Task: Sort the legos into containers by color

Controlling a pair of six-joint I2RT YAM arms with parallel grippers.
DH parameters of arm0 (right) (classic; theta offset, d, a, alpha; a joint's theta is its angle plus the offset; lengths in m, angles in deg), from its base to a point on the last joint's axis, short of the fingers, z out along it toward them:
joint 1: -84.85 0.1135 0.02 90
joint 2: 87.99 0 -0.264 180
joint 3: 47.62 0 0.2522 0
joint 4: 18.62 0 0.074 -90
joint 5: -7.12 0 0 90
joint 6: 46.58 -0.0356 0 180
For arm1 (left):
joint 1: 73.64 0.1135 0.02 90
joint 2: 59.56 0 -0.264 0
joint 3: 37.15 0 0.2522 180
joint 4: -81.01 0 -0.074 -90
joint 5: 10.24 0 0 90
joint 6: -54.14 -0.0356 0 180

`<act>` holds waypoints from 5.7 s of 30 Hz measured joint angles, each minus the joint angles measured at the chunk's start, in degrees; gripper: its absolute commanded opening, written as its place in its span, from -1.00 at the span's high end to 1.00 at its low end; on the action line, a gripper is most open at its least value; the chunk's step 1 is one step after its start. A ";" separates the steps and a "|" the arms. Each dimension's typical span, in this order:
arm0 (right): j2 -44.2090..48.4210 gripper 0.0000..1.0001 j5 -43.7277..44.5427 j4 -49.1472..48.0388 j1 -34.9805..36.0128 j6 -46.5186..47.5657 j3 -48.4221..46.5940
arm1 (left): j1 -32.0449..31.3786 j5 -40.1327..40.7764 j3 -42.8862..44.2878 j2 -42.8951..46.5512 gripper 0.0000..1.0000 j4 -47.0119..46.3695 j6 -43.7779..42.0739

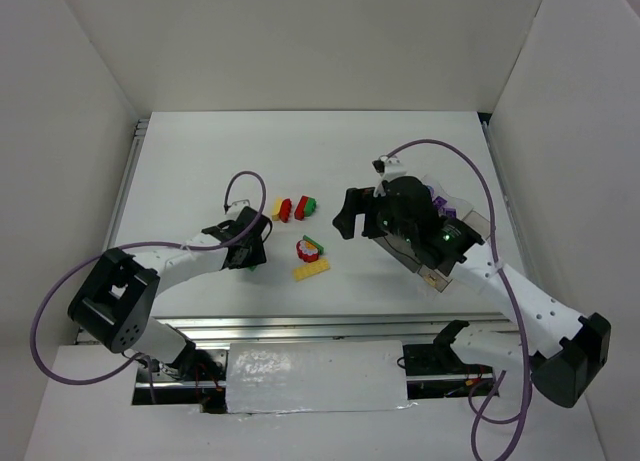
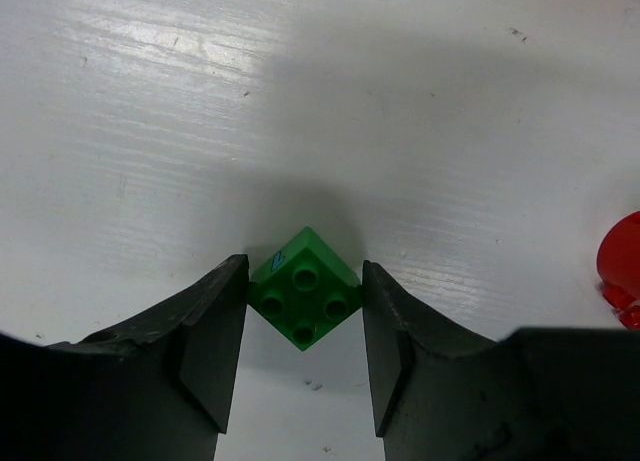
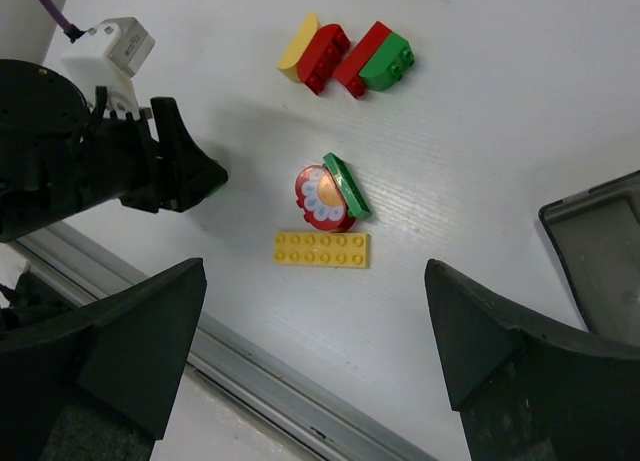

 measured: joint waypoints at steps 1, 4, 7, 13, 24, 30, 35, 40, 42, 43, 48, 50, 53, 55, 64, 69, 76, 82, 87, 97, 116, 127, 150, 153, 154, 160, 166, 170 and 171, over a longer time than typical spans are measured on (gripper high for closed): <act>0.48 -0.95 0.39 0.37 0.00 0.00 0.00 | 0.00 -0.02 -0.02 0.00 1.00 -0.20 0.00; 2.47 -0.96 1.42 1.60 -0.02 -0.02 0.00 | 0.00 -0.13 -0.02 0.28 1.00 -0.22 -0.07; 4.42 -0.96 2.60 2.89 -0.52 -0.33 0.00 | -0.02 -1.29 -0.02 2.21 1.00 0.55 -0.90; 8.87 -0.97 8.66 6.75 -3.26 -4.11 0.00 | -1.51 -7.43 4.17 8.74 1.00 -1.20 -3.93; 22.40 -0.98 18.14 14.84 -5.40 -9.64 -2.19 | -14.97 -21.66 42.45 -22.29 1.00 -16.04 -13.46; 24.83 -0.98 18.43 18.16 -5.40 -10.27 -3.13 | -17.27 -27.45 60.94 -40.65 0.89 -17.97 -17.40; 25.44 -0.98 18.34 20.00 -5.40 -10.16 -3.15 | -17.92 -28.59 66.36 -47.25 0.56 -18.03 -17.81; 26.45 -0.98 18.36 20.85 -5.40 -9.62 -3.15 | -17.99 -28.74 70.99 -50.62 0.10 -17.94 -17.88; 26.49 -0.98 18.34 20.85 -5.40 -9.22 -3.15 | -17.97 -28.63 72.11 -51.25 -0.10 -18.05 -17.88; 26.49 -0.98 18.32 20.85 -5.40 -9.16 -3.15 | -17.97 -28.55 72.52 -51.49 -0.18 -18.16 -17.88; 26.49 -0.98 18.14 20.85 -5.42 -8.76 -3.15 | -17.86 -28.04 73.22 -51.80 -0.99 -18.78 -17.88; 26.47 -0.98 18.10 20.85 -5.42 -8.59 -3.15 | -17.81 -27.67 73.18 -51.80 -0.99 -19.45 -17.75; 26.47 -0.98 18.08 20.85 -5.44 -8.35 -3.15 | -17.46 -26.86 72.06 -51.54 -0.99 -20.94 -17.70; 26.47 -0.98 17.68 20.79 -5.44 -8.09 -3.15 | -17.27 -25.44 69.88 -50.49 -0.99 -21.00 -17.86; 20.26 -0.98 12.81 17.46 -5.44 -7.17 -1.51 | -10.01 -8.07 49.40 -27.65 -0.99 -10.47 -17.84; 14.71 -0.97 9.16 14.47 -5.38 -7.34 1.16 | -0.70 -9.01 41.97 -18.32 -0.95 -9.66 -20.63; 11.78 -0.97 5.44 10.99 -5.27 -7.37 3.21 | 0.98 -15.28 40.76 -25.18 -0.88 -8.33 -29.46; 11.63 -0.97 4.37 9.90 -5.27 -7.32 3.65 | -0.13 -16.87 42.23 -29.73 -0.79 -5.49 -31.12; 11.54 -0.97 3.52 9.60 -5.27 -7.30 3.67 | -0.04 -16.39 42.32 -30.91 -0.71 -5.27 -30.99; 11.52 -0.96 2.47 9.44 -5.09 -7.23 3.67 | 0.02 -17.55 43.43 -35.54 -0.56 -5.49 -30.86; 15.10 -0.95 4.20 3.17 -8.90 -13.94 8.20 | -4.39 -30.99 16.72 -7.52 1.00 -23.93 -32.92; 10.73 -0.84 -5.31 -5.75 -8.28 -19.67 8.22 | -11.10 -40.72 8.13 10.45 1.00 -35.17 -35.89; 7.80 1.00 -14.82 -18.80 -3.37 -19.65 13.35 | -13.92 -38.38 7.93 14.08 -0.99 -31.50 -35.52; 10.82 1.00 -19.78 -22.01 -7.69 -14.40 15.74 | -13.97 -34.18 10.86 14.97 -0.99 -24.96 -33.35; 12.07 1.00 -22.84 -23.69 -10.10 -12.55 16.87 | -13.99 -32.59 13.07 14.99 -0.99 -21.18 -31.78; 17.70 1.00 -44.85 -32.74 -18.64 -5.97 20.72 | -13.79 -36.02 15.87 19.17 -0.99 -13.03 -26.12; 17.05 1.00 -61.48 -41.38 -18.53 -6.05 20.70 | -13.88 -52.52 8.74 22.12 -0.98 -18.69 -21.40; 17.03 1.00 -64.92 -42.38 -17.27 -6.19 20.65 | -13.92 -59.58 5.75 21.84 -0.75 -24.30 -17.16; 17.05 1.00 -65.51 -42.16 -16.65 -5.95 20.59 | -13.97 -60.85 5.73 21.55 -0.71 -25.83 -16.09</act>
